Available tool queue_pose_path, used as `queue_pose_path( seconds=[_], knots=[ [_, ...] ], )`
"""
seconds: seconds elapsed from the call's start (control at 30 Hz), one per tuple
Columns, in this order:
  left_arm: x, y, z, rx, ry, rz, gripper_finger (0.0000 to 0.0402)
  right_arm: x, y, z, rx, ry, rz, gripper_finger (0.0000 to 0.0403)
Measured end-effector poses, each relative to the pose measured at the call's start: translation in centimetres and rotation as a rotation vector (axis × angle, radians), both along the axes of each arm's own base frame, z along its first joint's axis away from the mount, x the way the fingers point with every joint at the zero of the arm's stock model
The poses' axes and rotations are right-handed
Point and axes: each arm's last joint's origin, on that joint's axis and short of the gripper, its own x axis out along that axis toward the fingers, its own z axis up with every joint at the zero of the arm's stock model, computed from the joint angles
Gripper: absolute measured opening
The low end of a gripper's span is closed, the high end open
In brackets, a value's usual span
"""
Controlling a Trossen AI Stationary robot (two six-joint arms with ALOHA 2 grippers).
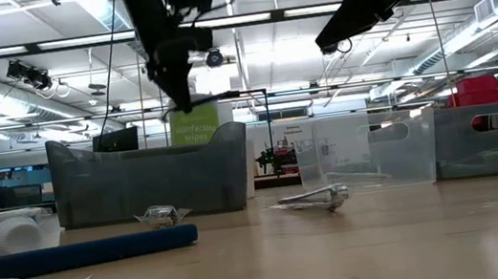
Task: Pick & Place Travel size toiletries
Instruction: Put the blue razor into the white bin, then put the white toothpaste into the left black bin
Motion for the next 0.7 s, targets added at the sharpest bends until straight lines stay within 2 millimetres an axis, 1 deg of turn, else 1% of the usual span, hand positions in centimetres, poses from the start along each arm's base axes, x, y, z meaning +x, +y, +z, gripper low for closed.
queue_pose_path(
  seconds=[0.1, 0.23, 0.37, 0.47, 0.6, 0.7],
  knots=[
    [-0.6, 0.3, -1.7, -0.015, 0.048, -0.005, 0.0043, 0.0, 0.0, 0.0, 0.0, 0.0, 0.0, 0.0143],
    [-1.1, 0.2, -3.2, -0.048, 0.077, -0.046, 0.0049, 0.0, 0.0, 0.0, 0.0, 0.001, 0.0, 0.0137],
    [-1.5, 0.0, -4.6, -0.052, 0.108, -0.067, 0.008, 0.0, 0.0, 0.0, 0.004, 0.001, 0.003, 0.0132],
    [-1.9, 0.0, -5.5, -0.061, 0.122, -0.041, 0.0111, 0.0, 0.1, -0.2, 0.049, 0.009, 0.036, 0.0129],
    [-1.9, 0.0, -5.7, -0.064, 0.106, -0.017, 0.0142, -0.4, 0.6, -0.9, 0.16, 0.093, 0.166, 0.013],
    [-1.5, -0.2, -5.5, -0.051, 0.073, -0.023, 0.0154, -0.7, 1.0, -1.3, 0.235, 0.157, 0.27, 0.0138]
  ],
)
